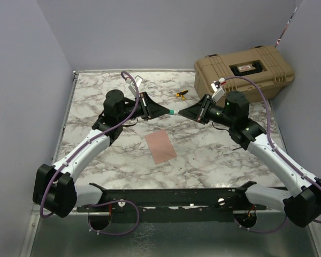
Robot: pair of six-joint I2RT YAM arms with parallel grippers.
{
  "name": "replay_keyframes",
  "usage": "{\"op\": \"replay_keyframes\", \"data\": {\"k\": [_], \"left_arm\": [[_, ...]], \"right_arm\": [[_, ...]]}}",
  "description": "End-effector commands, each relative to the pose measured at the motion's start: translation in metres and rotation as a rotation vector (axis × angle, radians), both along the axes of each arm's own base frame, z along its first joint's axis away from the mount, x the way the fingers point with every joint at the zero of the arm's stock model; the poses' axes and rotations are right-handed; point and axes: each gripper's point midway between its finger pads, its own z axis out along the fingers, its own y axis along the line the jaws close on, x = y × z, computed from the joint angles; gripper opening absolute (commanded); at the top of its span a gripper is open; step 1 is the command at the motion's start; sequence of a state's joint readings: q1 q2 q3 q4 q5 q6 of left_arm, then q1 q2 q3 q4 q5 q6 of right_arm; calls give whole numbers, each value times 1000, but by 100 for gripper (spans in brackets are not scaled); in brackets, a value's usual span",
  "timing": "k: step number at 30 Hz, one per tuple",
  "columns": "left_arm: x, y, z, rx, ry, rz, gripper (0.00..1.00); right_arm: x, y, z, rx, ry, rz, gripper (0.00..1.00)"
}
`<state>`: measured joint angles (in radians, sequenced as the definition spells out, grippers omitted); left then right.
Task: Place the letter into the envelope and seal it
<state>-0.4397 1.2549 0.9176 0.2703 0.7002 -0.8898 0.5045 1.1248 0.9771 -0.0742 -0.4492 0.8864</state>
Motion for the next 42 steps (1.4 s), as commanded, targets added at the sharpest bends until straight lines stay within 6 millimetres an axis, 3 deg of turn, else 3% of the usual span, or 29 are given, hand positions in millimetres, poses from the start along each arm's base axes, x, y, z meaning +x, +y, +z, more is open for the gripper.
{"op": "replay_keyframes", "data": {"k": [1,18,31,42], "left_arm": [[-4,0,7,-28,-34,-20,0],[-24,-4,28,-125,-59,-130,0],[-55,-2,58,-200,-211,-300,0],[-60,1,65,-205,-237,-306,0]], "right_arm": [[5,-2,-4,-23,19,-23,0],[8,4,-3,74,82,-37,0],[-12,8,34,252,42,66,0],[-14,-4,50,280,-10,15,0]]}}
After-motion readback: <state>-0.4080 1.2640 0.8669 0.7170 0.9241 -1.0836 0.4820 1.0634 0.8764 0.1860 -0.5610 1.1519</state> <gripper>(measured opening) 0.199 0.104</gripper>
